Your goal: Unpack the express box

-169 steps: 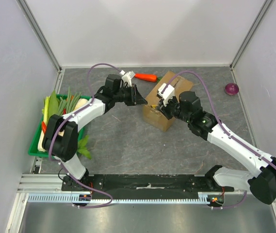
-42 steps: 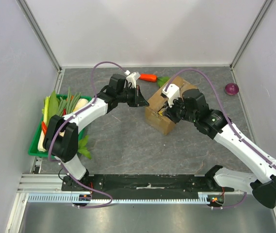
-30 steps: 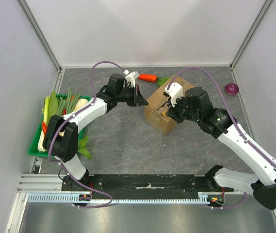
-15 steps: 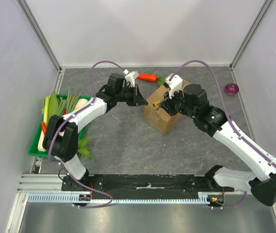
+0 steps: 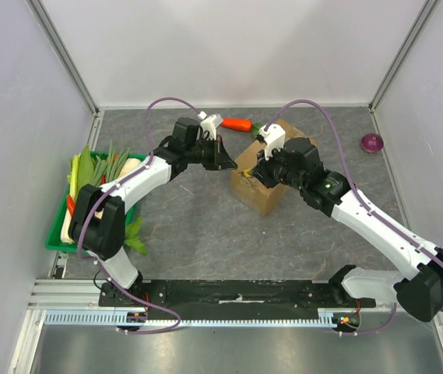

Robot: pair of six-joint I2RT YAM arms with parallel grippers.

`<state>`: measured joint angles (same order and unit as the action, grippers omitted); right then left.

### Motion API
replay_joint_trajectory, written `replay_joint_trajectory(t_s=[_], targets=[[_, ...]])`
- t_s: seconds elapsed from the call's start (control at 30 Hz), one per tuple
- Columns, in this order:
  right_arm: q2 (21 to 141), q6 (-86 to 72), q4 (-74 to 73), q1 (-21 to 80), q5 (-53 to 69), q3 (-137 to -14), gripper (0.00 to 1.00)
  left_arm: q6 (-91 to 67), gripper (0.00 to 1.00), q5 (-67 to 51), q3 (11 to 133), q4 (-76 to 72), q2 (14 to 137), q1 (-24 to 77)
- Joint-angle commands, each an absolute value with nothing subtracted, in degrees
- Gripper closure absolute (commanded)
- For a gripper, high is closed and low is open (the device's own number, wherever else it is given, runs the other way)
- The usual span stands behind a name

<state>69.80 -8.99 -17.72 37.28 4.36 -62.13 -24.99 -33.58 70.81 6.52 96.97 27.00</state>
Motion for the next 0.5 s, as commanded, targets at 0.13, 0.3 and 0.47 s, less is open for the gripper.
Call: replay_joint_trajectory(t_s=[0.13,0.3,0.47], targets=[[64.1,-4.9,-25.2,37.3,4.7,-60.6,1.0,-22.3,0.98,-32.9,73.3,5.0,95.9,26.5],[62.8,-3.7,-28.6,37.3,6.6,-60.6,1.0,-22.7,0.98,-31.8,73.1,5.1,95.9,26.5],[61.9,-2.9,-31.0,37.3,7.6,-61.1,1.0,-23.1,0.98,-31.6,73.1,5.0,96.1,26.5]])
